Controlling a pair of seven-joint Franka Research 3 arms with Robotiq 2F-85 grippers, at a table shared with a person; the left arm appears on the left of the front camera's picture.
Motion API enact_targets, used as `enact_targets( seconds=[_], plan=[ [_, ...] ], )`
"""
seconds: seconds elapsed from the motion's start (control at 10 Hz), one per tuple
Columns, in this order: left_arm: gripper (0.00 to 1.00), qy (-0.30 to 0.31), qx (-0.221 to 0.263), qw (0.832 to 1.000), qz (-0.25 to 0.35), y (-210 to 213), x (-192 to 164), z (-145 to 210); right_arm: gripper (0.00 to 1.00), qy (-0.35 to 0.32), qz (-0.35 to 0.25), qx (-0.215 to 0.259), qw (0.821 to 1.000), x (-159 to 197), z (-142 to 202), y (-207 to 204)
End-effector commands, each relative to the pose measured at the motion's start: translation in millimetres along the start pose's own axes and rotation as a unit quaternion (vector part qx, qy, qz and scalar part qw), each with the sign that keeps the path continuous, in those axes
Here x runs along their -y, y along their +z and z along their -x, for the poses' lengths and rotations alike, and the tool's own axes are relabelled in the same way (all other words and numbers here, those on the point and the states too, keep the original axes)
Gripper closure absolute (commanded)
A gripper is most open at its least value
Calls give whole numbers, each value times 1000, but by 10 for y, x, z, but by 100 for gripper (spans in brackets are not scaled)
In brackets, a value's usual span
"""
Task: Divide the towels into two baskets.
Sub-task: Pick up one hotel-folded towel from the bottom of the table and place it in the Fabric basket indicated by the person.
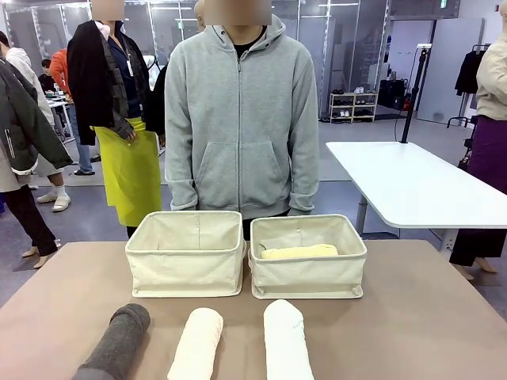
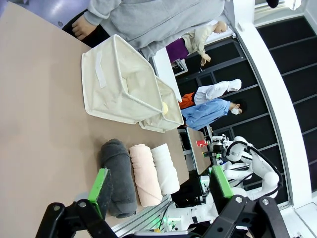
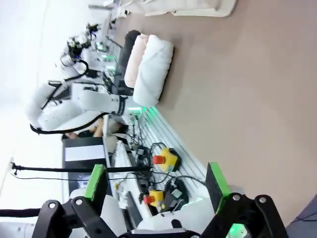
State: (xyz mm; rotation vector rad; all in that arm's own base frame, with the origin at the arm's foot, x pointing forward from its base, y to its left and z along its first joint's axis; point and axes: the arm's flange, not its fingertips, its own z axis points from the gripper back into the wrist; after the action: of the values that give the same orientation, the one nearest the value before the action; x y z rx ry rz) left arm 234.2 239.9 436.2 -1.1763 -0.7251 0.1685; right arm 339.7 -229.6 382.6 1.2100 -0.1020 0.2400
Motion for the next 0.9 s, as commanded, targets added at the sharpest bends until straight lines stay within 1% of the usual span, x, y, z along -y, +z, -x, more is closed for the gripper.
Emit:
enact_targets(
  seconds=[0.0,0.1,0.2,0.8],
  plan=[
    [0,-5,4,1000,10,29,8,5,0,-27,-20,15,999,215,68,189],
    [0,-5,4,1000,10,29,8,5,0,-49,-14,11,999,334,150,240],
    [0,-5,4,1000,10,29,8,5,0,-22,-11,12,1000,136,132,131],
    [0,-5,4,1000,10,29,8,5,0,-22,-11,12,1000,136,132,131]
  ],
)
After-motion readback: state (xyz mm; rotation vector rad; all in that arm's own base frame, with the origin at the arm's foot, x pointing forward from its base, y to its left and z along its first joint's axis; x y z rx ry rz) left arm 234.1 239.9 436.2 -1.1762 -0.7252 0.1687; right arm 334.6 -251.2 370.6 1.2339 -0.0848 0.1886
